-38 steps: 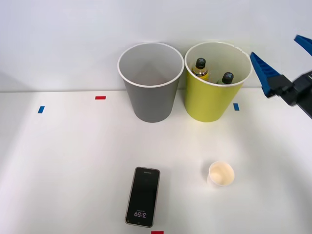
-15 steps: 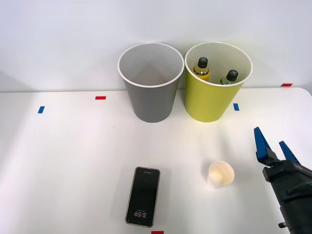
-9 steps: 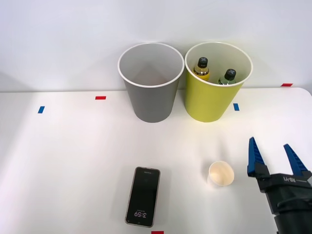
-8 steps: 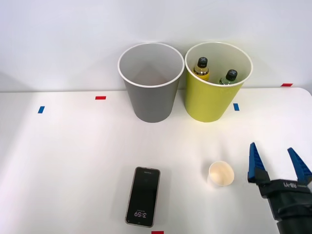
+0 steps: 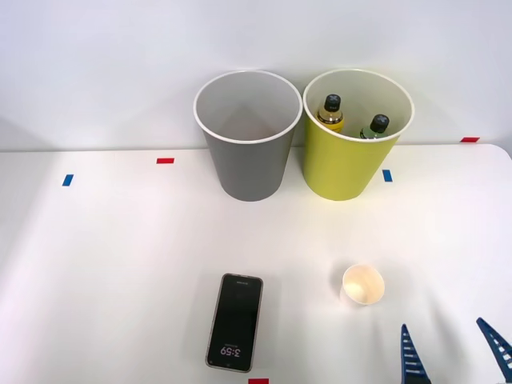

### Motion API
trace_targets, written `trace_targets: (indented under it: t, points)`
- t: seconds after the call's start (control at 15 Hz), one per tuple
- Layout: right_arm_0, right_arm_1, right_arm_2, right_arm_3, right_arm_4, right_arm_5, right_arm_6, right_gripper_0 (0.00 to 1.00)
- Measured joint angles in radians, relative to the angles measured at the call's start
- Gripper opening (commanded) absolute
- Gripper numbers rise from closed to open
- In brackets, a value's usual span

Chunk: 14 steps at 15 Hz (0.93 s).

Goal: Put cans in the gray bin, plastic bottles in the light green bin

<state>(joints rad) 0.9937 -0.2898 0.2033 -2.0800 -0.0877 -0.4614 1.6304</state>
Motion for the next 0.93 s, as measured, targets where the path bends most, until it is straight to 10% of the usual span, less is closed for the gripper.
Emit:
trace_targets:
  t: [0.93]
  points:
    - [0.041,-0.043,0.133,0.102,0.006,-0.056,0.029,1.0]
